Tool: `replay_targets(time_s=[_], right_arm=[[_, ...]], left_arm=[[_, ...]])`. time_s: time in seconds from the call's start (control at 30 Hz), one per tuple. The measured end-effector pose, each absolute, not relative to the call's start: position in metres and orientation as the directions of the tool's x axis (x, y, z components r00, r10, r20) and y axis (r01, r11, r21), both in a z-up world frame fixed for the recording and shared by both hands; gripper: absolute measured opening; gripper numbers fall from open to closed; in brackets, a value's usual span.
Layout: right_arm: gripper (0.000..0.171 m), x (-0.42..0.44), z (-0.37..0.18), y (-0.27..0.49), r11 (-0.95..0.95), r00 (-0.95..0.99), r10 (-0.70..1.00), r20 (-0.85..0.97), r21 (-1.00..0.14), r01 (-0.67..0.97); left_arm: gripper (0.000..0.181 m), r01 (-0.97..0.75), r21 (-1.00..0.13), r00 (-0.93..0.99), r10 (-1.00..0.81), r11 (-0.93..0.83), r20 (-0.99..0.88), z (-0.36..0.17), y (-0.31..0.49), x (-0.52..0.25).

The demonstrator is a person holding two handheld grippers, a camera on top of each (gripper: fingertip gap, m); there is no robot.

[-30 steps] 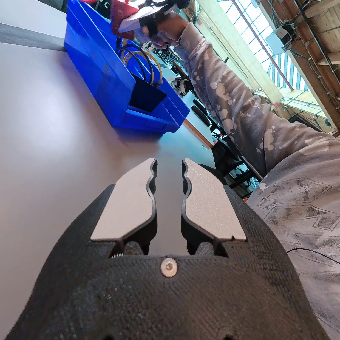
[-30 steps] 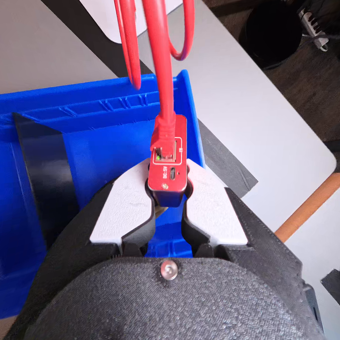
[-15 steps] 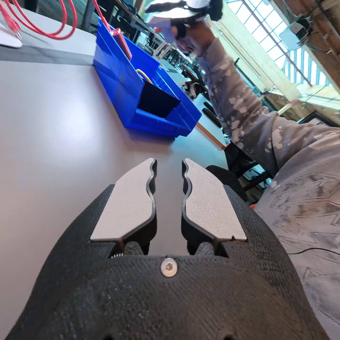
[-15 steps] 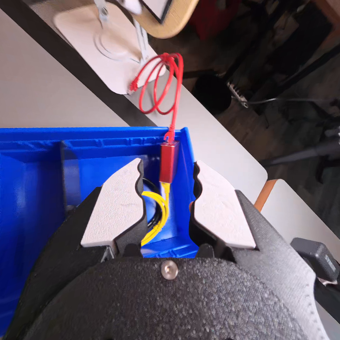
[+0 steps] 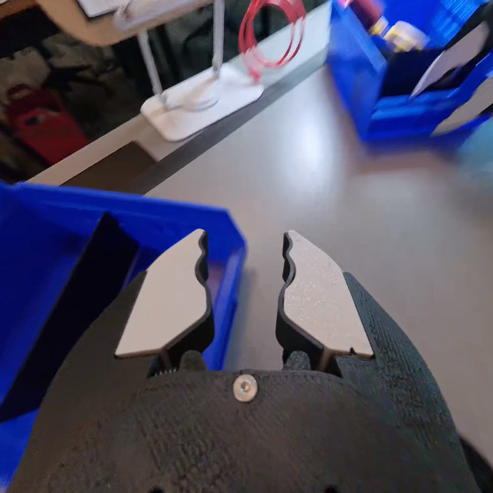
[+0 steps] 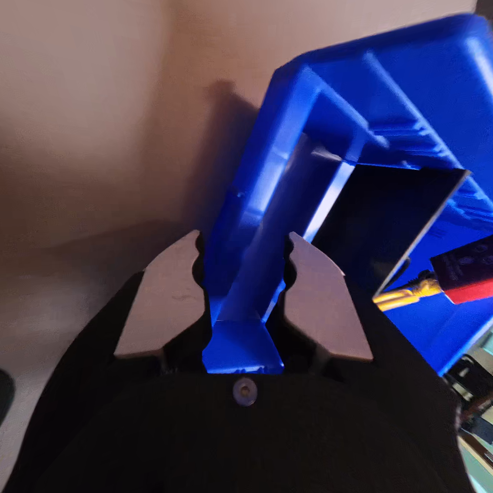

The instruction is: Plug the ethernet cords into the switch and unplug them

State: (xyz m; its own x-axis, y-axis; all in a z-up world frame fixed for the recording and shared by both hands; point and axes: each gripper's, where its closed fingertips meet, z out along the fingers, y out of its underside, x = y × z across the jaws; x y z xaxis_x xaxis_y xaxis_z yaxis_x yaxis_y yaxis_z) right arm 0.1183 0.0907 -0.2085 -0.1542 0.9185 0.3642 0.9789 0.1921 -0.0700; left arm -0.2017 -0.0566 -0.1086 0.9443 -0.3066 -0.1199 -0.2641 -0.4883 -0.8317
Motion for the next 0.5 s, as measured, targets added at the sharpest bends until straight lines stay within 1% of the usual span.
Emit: replay_targets(time_s=[0.03,0.07,0.17,0.23,0.33,0.4,0.43,0.47,0.5], right_arm=[[0.042,0.115,-0.21,0.086,0.193,-0.157,0.932,0.325,-0.081,0.978],[0.036,0.111,-0.209,0.085,0.236,-0.196,0.926,0.323,-0.09,0.968],[0.035,0.117,-0.209,0.084,0.326,-0.293,0.885,0.361,-0.032,0.945],[0.034,0.127,-0.209,0.077,0.331,-0.301,0.887,0.349,-0.029,0.943],[0.033,0.141,-0.209,0.059,0.355,-0.316,0.882,0.35,-0.05,0.934],[0.033,0.149,-0.208,0.043,0.39,-0.349,0.863,0.366,-0.045,0.92],[0.033,0.152,-0.208,0.033,0.414,-0.369,0.85,0.375,-0.043,0.909],[0.033,0.153,-0.208,0.023,0.435,-0.385,0.838,0.386,-0.047,0.899],[0.033,0.154,-0.207,0.013,0.451,-0.394,0.828,0.398,-0.055,0.891]], left_arm=[[0.058,-0.307,-0.787,0.942,-0.289,-0.535,-0.171,-0.118,-0.06,-0.215],[0.063,-0.345,-0.732,0.935,-0.284,-0.587,-0.212,-0.131,-0.065,-0.228],[0.073,-0.43,-0.546,0.903,-0.334,-0.719,-0.271,-0.176,-0.081,-0.253],[0.074,-0.493,-0.432,0.868,-0.39,-0.755,-0.309,-0.197,-0.091,-0.261],[0.061,-0.572,-0.299,0.809,-0.466,-0.764,-0.358,-0.215,-0.097,-0.267],[0.044,-0.62,-0.23,0.767,-0.519,-0.75,-0.377,-0.225,-0.098,-0.268],[0.034,-0.645,-0.209,0.74,-0.533,-0.735,-0.411,-0.226,-0.094,-0.27],[0.03,-0.664,-0.21,0.717,-0.531,-0.718,-0.452,-0.225,-0.088,-0.271],[0.03,-0.673,-0.212,0.708,-0.534,-0.709,-0.461,-0.225,-0.085,-0.269]])
